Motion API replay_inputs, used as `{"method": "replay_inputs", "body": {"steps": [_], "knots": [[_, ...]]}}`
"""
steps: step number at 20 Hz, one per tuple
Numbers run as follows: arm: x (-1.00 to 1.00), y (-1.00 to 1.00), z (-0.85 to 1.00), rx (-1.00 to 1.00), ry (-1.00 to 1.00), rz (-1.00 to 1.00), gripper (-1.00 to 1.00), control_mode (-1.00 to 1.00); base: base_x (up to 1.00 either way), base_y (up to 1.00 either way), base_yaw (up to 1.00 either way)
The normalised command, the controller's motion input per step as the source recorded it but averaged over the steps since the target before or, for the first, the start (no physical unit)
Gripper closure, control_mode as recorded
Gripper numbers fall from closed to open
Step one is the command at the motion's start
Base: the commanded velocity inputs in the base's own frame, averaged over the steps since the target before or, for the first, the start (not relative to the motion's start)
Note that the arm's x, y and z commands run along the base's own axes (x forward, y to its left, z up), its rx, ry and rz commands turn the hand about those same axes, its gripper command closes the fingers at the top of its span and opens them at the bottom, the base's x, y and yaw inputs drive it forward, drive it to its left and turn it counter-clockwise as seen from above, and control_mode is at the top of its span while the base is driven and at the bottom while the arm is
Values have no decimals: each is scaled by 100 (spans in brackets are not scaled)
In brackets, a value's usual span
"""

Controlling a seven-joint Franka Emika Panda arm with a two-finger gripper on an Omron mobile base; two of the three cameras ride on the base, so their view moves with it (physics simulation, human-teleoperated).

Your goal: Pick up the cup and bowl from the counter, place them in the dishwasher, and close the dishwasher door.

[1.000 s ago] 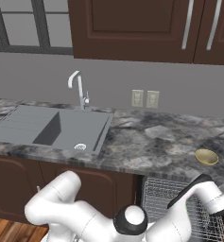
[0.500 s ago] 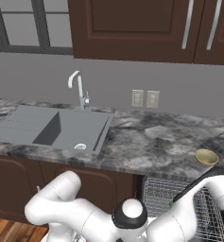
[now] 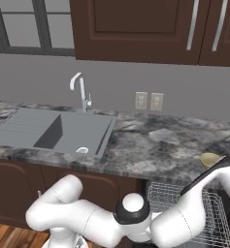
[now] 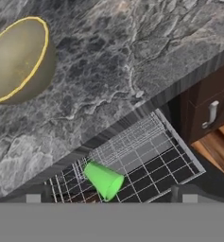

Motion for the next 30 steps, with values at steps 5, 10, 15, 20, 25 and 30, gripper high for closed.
{"method": "replay_inputs", "body": {"steps": [5, 10, 15, 20, 25, 30], "knots": [[10, 0, 40, 0, 0, 0, -100, -100, 0, 0, 0], [26, 0, 22, 0, 0, -2, -100, -100, 0, 0, 0], [32, 0, 10, 1, 0, -2, -100, -100, 0, 0, 0], [32, 2, 0, 1, 0, 0, -100, -100, 0, 0, 0], [30, 5, 0, 0, 2, 0, -100, -100, 0, 0, 0], [22, 14, 0, 0, 2, 0, -100, -100, 0, 0, 0]]}}
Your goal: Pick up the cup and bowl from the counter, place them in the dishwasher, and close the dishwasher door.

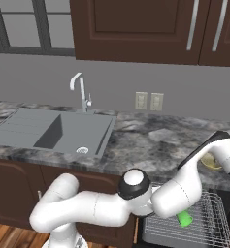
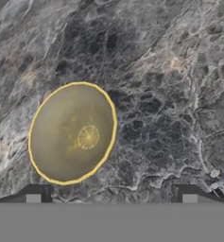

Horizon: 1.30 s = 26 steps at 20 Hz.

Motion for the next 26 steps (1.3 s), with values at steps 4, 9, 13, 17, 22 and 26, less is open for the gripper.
{"method": "replay_inputs", "body": {"steps": [4, 9, 13, 17, 22, 26], "knots": [[13, 18, -7, 0, 2, 0, -100, -100, 0, 0, 0], [3, 18, -28, 0, 1, 0, -100, -100, 0, 0, 0], [10, 10, -21, 0, 0, 0, -100, -100, 0, 0, 0], [24, 8, -11, 0, 0, 0, -100, -100, 0, 0, 0], [21, 3, -22, 0, 0, 0, -100, -100, 0, 0, 0], [15, 0, -29, 0, 0, 0, -100, -100, 0, 0, 0]]}}
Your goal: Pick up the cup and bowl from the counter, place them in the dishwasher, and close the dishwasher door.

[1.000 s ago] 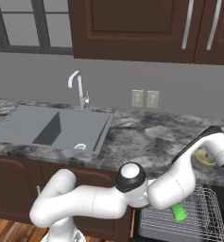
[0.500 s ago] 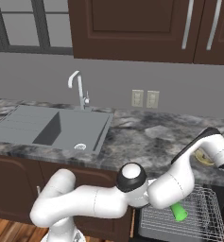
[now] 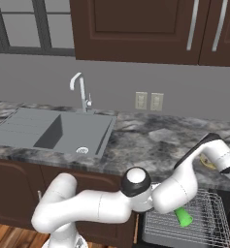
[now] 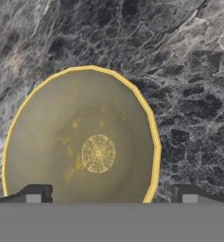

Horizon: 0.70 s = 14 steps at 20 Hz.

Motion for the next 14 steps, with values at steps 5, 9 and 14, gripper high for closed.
{"method": "replay_inputs", "body": {"steps": [5, 9, 14], "knots": [[12, 0, -24, 0, 0, 0, 100, -100, 0, 0, 0], [-1, -1, 0, 0, 0, 0, 100, -100, 0, 0, 0], [-14, 0, 6, 0, -2, 0, 100, -100, 0, 0, 0]]}}
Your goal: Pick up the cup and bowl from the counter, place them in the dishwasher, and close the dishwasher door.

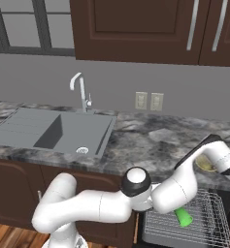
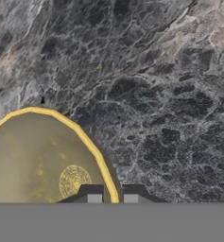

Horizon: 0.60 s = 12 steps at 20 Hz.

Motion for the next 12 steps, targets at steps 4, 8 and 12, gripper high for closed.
{"method": "replay_inputs", "body": {"steps": [4, 8, 12], "knots": [[-43, 0, 24, 0, -8, 0, 100, -100, 0, 0, 0], [-51, 0, 25, 0, -10, 0, 100, -100, 0, 0, 0], [-57, 19, 9, 0, -9, 0, 100, -100, 0, 0, 0]]}}
